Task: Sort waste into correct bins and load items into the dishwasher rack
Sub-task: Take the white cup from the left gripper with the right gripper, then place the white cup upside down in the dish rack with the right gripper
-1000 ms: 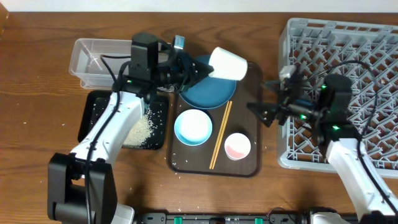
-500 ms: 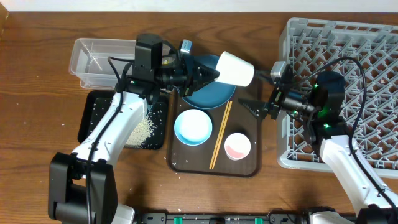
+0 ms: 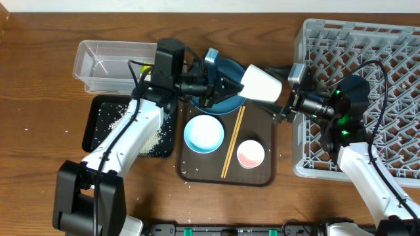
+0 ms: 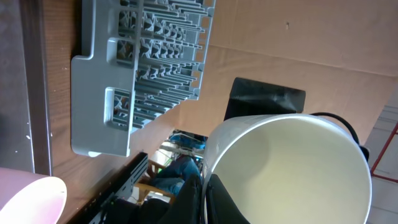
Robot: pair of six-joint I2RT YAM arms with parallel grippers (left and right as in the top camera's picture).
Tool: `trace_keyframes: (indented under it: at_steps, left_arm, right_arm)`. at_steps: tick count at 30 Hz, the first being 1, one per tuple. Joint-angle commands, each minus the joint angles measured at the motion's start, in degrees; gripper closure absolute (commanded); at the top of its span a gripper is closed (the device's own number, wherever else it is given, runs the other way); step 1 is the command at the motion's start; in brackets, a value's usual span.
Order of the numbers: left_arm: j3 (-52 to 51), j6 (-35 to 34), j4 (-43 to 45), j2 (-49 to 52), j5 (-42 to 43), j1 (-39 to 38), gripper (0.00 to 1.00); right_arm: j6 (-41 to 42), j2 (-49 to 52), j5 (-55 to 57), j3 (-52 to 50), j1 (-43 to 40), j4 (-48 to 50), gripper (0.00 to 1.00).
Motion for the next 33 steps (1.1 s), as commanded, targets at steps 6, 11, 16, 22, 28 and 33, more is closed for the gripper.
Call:
trace_keyframes:
  at_steps: [6,11,16,22,28,33]
  left_arm:
    - [0.46,0.33,0.26,0.0,0.83,0.11,0.94]
    - [0.44,7.85,0.2,0.0,-0.2,0.09,0.86]
    - [0.42,23.69,-4.68,0.0,-6.64,0.15,0.74]
    - [0.42,36.41,-16.35,-0.87,-21.18,0.87,0.72]
    - [0.44,43.41,-26.38,-7.19,-35.04,2.84,0.72]
    - [0.44,44.87,-32.79,-13.9,-45.9,4.52,0.72]
  right_arm:
    - [-0.44,0.2,-2.36,0.9,0.5,-2.78,0.38]
    - [-0.44,0.2,-1.88,0.9,0.24,-6.4,0.41]
    - [2.12,0.17,4.55,0.9,0.0,-11.8,0.62]
    - [4.46,-0.39,20.48,0.94,-2.21,-20.0,0.87]
    - [5.86,-5.38,30.42,4.31,-8.09,-32.0,0.99]
    - [7.1,-8.07,44.7,14.4,-13.6,-50.88,0.99]
